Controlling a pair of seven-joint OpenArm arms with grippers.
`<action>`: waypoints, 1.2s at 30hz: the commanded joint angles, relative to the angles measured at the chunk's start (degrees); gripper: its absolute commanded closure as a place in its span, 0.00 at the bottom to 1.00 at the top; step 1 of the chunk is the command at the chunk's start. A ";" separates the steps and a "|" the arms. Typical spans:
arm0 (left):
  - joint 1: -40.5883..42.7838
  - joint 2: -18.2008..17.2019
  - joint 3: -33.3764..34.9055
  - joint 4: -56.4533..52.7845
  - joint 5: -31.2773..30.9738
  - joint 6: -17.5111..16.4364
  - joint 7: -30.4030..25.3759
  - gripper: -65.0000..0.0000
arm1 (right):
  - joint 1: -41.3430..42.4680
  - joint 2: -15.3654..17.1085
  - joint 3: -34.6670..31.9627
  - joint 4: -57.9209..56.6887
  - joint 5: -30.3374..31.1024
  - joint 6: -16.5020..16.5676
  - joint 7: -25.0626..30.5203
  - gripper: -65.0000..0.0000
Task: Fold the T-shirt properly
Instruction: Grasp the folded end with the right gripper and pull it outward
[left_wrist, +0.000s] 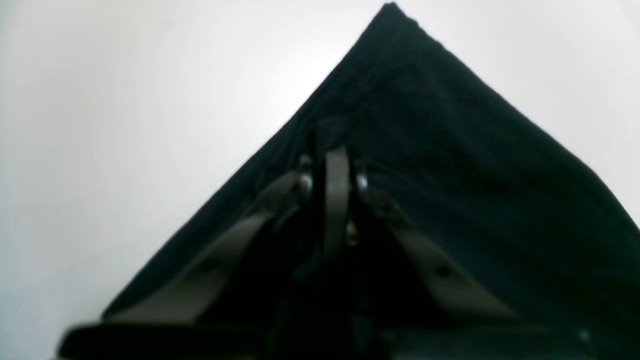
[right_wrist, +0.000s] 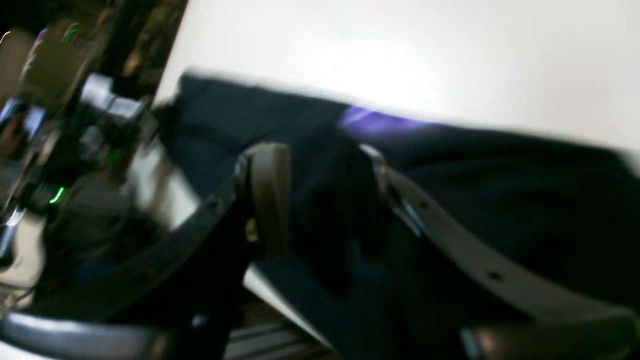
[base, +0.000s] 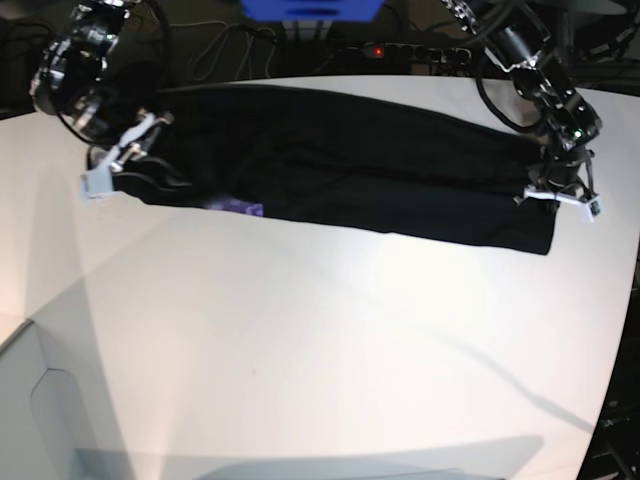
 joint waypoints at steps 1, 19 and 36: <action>0.18 -0.05 0.08 -0.45 1.50 0.35 3.66 1.00 | 1.16 1.59 1.76 0.63 1.17 -0.42 1.54 0.65; 0.18 0.04 0.08 -0.45 1.50 0.26 3.75 0.99 | -6.48 0.27 1.40 9.16 -20.90 -0.42 5.67 0.95; 2.29 4.35 -3.88 9.22 -0.17 -0.18 4.45 0.49 | -2.79 -2.45 -8.53 7.93 -40.59 -0.42 5.67 1.00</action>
